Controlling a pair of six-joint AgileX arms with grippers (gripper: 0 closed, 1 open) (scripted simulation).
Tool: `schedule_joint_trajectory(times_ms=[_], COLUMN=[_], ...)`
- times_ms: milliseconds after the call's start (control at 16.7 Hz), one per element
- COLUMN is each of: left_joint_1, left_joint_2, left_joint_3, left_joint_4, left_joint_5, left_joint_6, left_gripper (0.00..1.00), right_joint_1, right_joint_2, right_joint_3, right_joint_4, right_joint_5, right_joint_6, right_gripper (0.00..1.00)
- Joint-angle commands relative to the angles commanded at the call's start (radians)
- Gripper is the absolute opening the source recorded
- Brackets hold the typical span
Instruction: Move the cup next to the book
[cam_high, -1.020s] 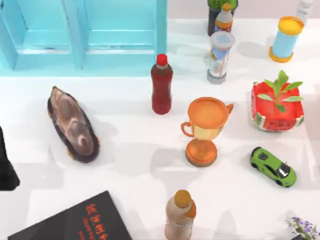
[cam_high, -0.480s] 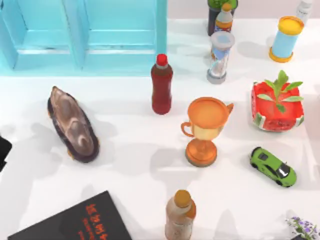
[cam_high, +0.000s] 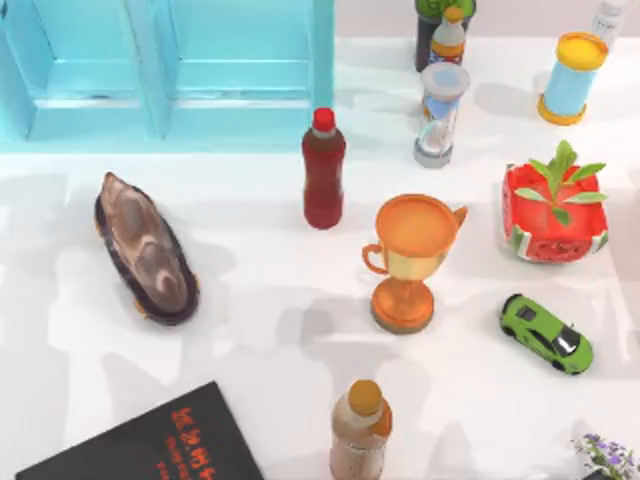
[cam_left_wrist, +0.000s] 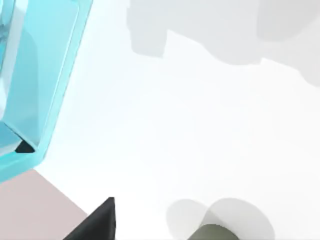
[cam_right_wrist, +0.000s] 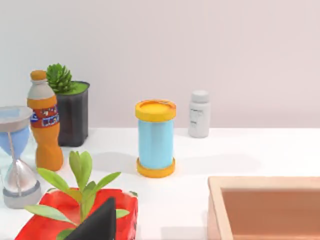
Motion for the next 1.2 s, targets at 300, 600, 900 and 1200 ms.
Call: schedule_joint_trajectory(times_ms=[300, 600, 900, 1200], left_joint_1=[0.144, 0.289, 0.410, 0.449], left_joint_2=[0.325, 0.532, 0.625, 0.635], left_joint_3=[0.301, 0.516, 0.638, 0.656], left_joint_4=[-0.236, -0.408, -0.511, -0.533], left_joint_5=[0.006, 0.018, 0.032, 0.039], left_joint_6=[0.384, 0.665, 0.834, 0.864], left_gripper=[1.00, 1.00, 1.00, 1.00], right_joint_1=[0.000, 0.000, 0.000, 0.000], right_joint_2=[0.000, 0.000, 0.000, 0.000], right_joint_3=[0.000, 0.000, 0.000, 0.000], right_joint_4=[0.000, 0.000, 0.000, 0.000], right_joint_5=[0.000, 0.000, 0.000, 0.000], right_joint_6=[0.000, 0.000, 0.000, 0.000], right_gripper=[1.00, 1.00, 1.00, 1.00])
